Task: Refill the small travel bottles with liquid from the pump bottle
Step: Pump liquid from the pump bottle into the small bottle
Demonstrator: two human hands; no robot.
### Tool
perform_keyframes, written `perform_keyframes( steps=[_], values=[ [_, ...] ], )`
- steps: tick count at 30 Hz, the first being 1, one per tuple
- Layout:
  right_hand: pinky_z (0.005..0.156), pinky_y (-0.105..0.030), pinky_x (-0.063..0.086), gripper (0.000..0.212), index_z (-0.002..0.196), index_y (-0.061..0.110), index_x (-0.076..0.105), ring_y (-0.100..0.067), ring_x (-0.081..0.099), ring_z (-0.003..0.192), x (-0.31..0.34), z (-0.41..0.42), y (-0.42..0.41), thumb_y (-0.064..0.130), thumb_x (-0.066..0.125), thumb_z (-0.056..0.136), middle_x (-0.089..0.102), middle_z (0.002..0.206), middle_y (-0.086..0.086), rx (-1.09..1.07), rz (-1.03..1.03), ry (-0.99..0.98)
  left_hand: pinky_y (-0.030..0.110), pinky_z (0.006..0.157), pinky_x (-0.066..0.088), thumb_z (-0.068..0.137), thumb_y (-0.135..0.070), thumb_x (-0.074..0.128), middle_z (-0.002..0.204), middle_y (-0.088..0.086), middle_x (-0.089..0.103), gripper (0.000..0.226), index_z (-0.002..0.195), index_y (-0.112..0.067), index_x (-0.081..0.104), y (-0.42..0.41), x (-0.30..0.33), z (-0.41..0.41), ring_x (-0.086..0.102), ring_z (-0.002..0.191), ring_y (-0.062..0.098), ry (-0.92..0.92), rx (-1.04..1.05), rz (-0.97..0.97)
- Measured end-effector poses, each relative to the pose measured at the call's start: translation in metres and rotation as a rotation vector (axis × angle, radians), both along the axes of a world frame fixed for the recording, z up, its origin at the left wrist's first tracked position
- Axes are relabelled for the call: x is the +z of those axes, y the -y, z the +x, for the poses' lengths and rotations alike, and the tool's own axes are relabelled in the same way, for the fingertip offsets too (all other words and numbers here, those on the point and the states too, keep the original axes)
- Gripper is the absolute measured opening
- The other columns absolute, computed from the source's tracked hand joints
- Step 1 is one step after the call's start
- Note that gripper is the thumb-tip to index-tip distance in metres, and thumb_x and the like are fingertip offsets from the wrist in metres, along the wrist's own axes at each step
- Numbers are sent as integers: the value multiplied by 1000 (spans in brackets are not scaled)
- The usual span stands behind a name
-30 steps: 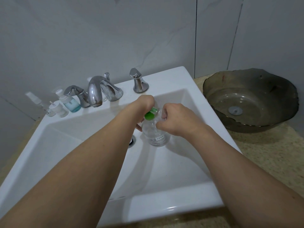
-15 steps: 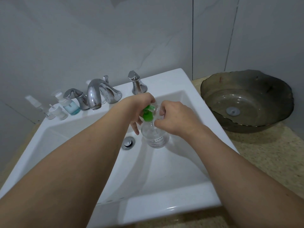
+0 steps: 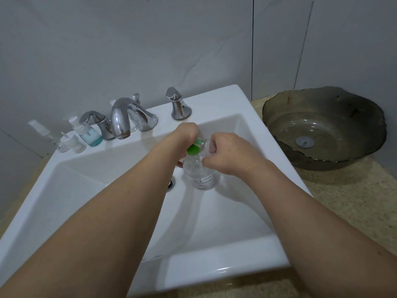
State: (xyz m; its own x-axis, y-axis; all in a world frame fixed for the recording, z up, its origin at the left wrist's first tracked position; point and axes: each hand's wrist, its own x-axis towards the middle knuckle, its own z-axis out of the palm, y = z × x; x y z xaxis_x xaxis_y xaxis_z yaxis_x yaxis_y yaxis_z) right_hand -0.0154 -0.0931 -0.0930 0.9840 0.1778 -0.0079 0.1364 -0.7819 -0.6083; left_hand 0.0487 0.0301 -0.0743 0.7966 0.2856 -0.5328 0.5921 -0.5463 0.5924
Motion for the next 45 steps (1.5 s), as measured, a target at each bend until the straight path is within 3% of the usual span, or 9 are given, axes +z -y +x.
perform_keyframes(
  steps=[4, 8, 16, 21, 25, 28, 35, 39, 45],
  values=[
    [65, -31, 45, 23, 87, 19, 51, -24, 58, 80, 2, 0, 0, 34, 65, 75, 61, 89, 1, -7, -6, 46, 70, 90, 48, 88, -36, 49, 127, 12, 63, 45, 124, -11, 60, -6, 9, 1, 57, 117, 39, -110, -57, -38],
    [70, -32, 47, 25, 92, 20, 52, -23, 58, 83, 5, 0, 1, 35, 65, 75, 63, 89, 3, -18, -12, 102, 80, 98, 33, 97, -46, 45, 131, 14, 59, 53, 137, -12, 49, -6, 23, 2, 50, 128, 44, -193, -123, -68],
    [64, -31, 45, 23, 86, 19, 52, -24, 58, 79, 3, 0, 0, 34, 65, 74, 61, 87, 1, -19, 22, 52, 71, 88, 50, 93, -29, 45, 113, 16, 63, 37, 118, -6, 60, -2, 16, -1, 60, 106, 45, -108, -92, 8],
    [60, -29, 39, 22, 82, 19, 48, -24, 56, 78, 0, 0, 0, 32, 64, 75, 59, 90, -1, -8, 0, -7, 56, 91, 54, 89, -15, 44, 99, 16, 68, 22, 90, -6, 64, 3, 5, -2, 62, 84, 33, -2, -34, 1],
    [54, -29, 35, 22, 85, 18, 50, -23, 54, 76, 2, 0, 2, 32, 65, 76, 58, 88, 0, -8, -4, -7, 56, 90, 53, 89, -19, 43, 108, 17, 70, 25, 94, -8, 65, 4, 3, -2, 64, 91, 34, -2, -30, -3],
    [59, -29, 39, 22, 84, 19, 50, -23, 55, 77, 1, 0, 1, 32, 65, 75, 59, 88, 1, -5, -9, 4, 61, 89, 52, 87, -27, 42, 117, 15, 69, 37, 109, -9, 66, 0, 2, -2, 64, 106, 37, -46, -38, -2],
    [66, -31, 44, 27, 91, 19, 54, -24, 58, 80, 4, 1, 2, 36, 65, 73, 62, 87, 2, -24, -10, 112, 75, 94, 43, 97, -41, 41, 131, 14, 58, 50, 133, -8, 49, -5, 23, 0, 49, 126, 45, -158, -90, -114],
    [67, -32, 47, 27, 91, 20, 54, -23, 59, 80, 4, 1, 1, 37, 66, 73, 61, 88, 3, -27, -10, 85, 76, 94, 43, 100, -39, 40, 123, 16, 54, 41, 123, -6, 47, -3, 23, -3, 47, 128, 47, -161, -81, -107],
    [61, -30, 41, 24, 86, 19, 52, -25, 57, 79, 1, 2, -1, 35, 65, 73, 59, 87, 2, -24, -35, 17, 67, 90, 51, 91, -20, 41, 115, 20, 67, 31, 104, -3, 64, 1, 8, 0, 63, 105, 43, -91, -62, -13]
  ],
)
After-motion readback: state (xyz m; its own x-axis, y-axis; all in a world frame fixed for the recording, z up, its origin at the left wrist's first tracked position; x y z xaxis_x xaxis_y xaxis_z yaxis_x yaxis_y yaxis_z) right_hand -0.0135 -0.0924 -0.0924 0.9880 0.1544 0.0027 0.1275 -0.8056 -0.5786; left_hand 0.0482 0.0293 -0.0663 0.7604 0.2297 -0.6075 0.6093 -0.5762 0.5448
